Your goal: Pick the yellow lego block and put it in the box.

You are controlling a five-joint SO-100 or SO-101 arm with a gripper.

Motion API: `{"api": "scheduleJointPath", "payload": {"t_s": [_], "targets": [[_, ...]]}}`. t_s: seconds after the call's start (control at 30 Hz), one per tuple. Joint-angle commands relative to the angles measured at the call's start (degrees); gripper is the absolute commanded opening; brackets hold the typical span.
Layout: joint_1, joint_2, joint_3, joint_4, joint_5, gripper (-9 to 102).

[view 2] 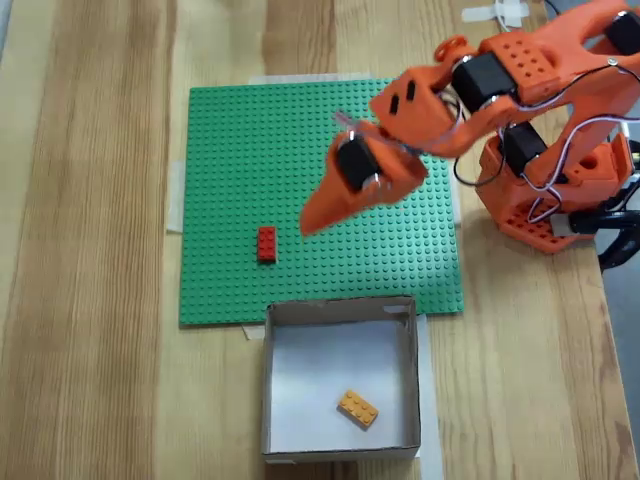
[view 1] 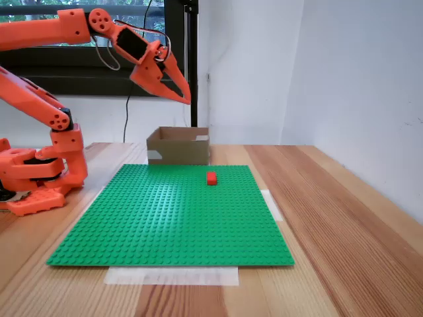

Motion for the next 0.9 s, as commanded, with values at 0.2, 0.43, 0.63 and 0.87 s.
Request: {"api": "scheduleJointPath", "payload": {"t_s": [0.2,0.43,0.63,0.87], "targets": [[10.8,23.3,20.3,-5.8,-2.2,-1],[15.3,35.2,33.0,-7.7,-1.2,-1],[17.7,43.9,42.6,-5.7,1.0,-1],[20.1,45.5,46.8,-4.9,1.1,-1]]}}
